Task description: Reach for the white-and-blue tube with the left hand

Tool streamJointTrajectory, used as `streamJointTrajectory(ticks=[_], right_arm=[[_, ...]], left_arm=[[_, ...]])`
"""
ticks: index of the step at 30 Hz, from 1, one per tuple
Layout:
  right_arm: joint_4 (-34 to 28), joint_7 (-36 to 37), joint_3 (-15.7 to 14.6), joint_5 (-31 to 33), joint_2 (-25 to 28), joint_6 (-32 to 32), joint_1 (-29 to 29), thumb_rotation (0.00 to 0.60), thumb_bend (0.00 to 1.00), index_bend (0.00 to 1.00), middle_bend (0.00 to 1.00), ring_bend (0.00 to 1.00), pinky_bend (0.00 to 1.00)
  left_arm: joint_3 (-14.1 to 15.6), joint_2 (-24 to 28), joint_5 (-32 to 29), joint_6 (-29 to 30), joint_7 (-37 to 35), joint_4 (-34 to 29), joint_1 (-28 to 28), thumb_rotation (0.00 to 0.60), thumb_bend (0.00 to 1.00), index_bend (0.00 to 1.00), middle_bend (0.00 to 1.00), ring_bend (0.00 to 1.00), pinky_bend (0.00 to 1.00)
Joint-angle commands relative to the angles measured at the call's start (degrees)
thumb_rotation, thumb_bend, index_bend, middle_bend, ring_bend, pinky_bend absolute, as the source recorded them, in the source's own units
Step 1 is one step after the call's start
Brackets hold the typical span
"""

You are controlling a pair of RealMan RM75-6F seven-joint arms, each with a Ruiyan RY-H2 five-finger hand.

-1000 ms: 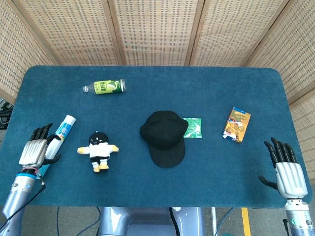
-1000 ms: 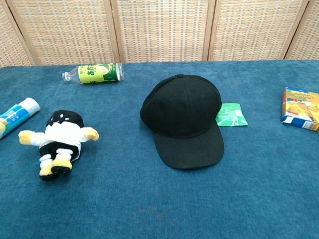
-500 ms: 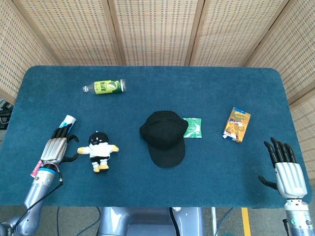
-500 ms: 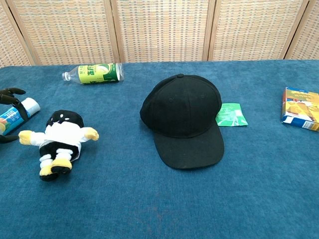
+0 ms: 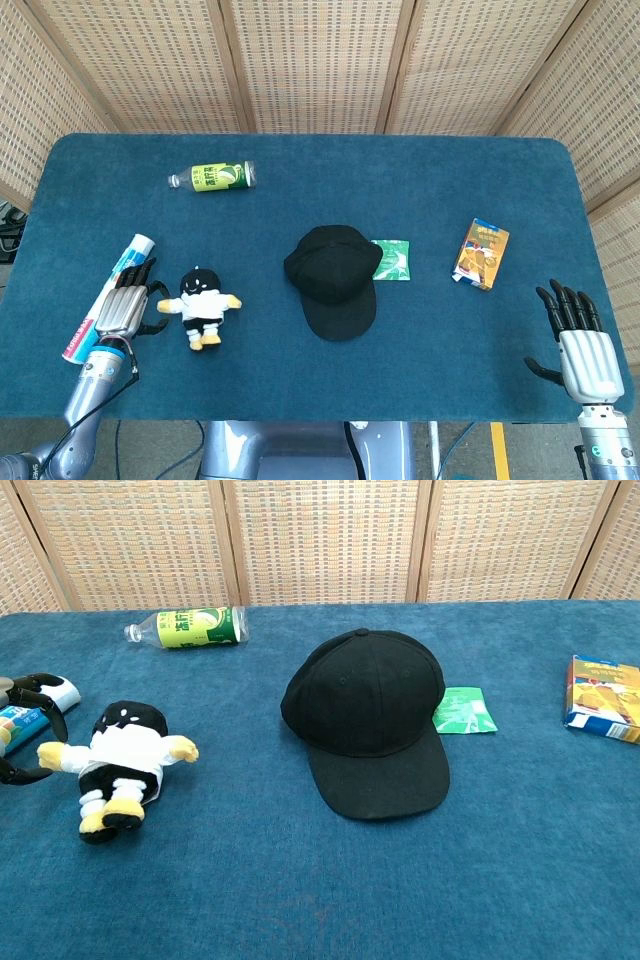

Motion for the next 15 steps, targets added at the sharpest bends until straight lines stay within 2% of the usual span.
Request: streamJointTrajectory(ticks=[1, 4, 6, 15], right_arm=[[0.0, 0.0, 0.0, 0.0, 0.0, 0.0, 0.0, 0.600, 0.09, 0.00, 0.00, 0.00, 0.00], [0.0, 0.0, 0.0, 0.0, 0.0, 0.0, 0.0, 0.600, 0.09, 0.00, 0.00, 0.00, 0.00], [0.0, 0.0, 0.0, 0.0, 0.0, 0.0, 0.0, 0.600, 0.09, 0.00, 0.00, 0.00, 0.00], [0.0, 0.0, 0.0, 0.0, 0.0, 0.0, 0.0, 0.600, 0.09, 0.00, 0.00, 0.00, 0.00]], left_arm=[[-0.1, -0.5, -0.2, 0.3, -0.1, 0.6, -0.1, 0.600, 0.32, 0.44, 0.00, 0.00, 0.00], [-0.1, -0.7, -0.3, 0.2, -0.3, 0.9, -0.4, 0.600, 0.42, 0.45, 0.00, 0.00, 0.00], [0.0, -0.8, -0.4, 0.3, -0.2, 1.0, -0.4, 0.600, 0.45, 0.47, 0.00, 0.00, 0.00], [0.2, -0.8, -0.6, 0.5, -0.4, 1.1, -0.6, 0.600, 0.48, 0.54, 0.00, 0.00, 0.00]])
